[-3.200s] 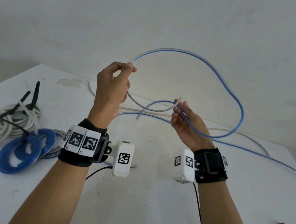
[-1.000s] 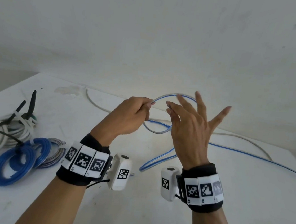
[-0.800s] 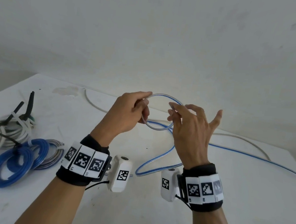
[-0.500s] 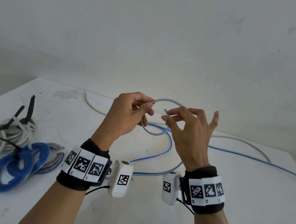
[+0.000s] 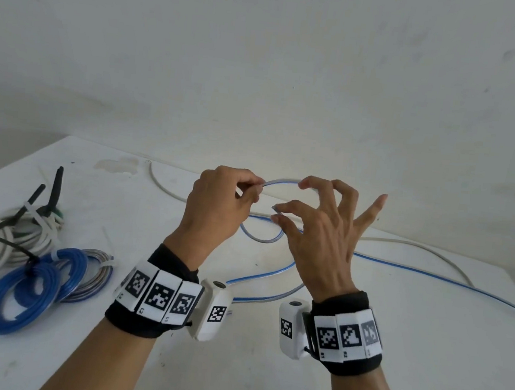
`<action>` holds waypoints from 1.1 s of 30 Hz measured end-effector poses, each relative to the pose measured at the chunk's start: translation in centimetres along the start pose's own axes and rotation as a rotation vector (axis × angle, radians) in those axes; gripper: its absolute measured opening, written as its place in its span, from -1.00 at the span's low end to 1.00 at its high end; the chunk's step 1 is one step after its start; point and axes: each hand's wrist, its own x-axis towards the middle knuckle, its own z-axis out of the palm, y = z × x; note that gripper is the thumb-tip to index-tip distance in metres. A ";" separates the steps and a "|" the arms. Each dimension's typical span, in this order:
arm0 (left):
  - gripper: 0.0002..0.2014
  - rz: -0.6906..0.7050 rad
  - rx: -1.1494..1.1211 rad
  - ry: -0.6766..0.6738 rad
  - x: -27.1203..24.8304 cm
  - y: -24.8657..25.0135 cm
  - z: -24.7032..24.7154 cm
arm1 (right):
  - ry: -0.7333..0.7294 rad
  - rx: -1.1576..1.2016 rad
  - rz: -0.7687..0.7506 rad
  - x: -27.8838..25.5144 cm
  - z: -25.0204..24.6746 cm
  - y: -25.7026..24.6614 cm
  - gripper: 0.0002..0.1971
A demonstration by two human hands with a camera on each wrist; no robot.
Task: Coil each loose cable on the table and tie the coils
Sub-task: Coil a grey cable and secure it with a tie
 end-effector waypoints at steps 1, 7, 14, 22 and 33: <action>-0.87 -0.003 0.044 -0.016 0.0 0.0 0.0 | -0.001 -0.005 -0.002 0.0 0.0 -0.1 -0.96; -0.88 -0.017 0.003 -0.191 0.0 0.1 -0.2 | -0.070 0.114 -0.065 0.1 0.8 0.4 -0.93; -0.87 -0.077 -0.190 -0.342 0.1 -0.3 -0.5 | -0.133 0.418 -0.028 0.0 1.1 0.9 -0.92; -0.87 -0.157 -0.391 -0.423 -0.1 0.1 -1.3 | -0.091 0.550 0.024 0.2 0.6 0.8 -0.87; -0.84 -0.215 -0.698 -0.210 0.3 0.4 -2.6 | -0.088 1.065 0.363 0.5 -1.0 0.0 -0.92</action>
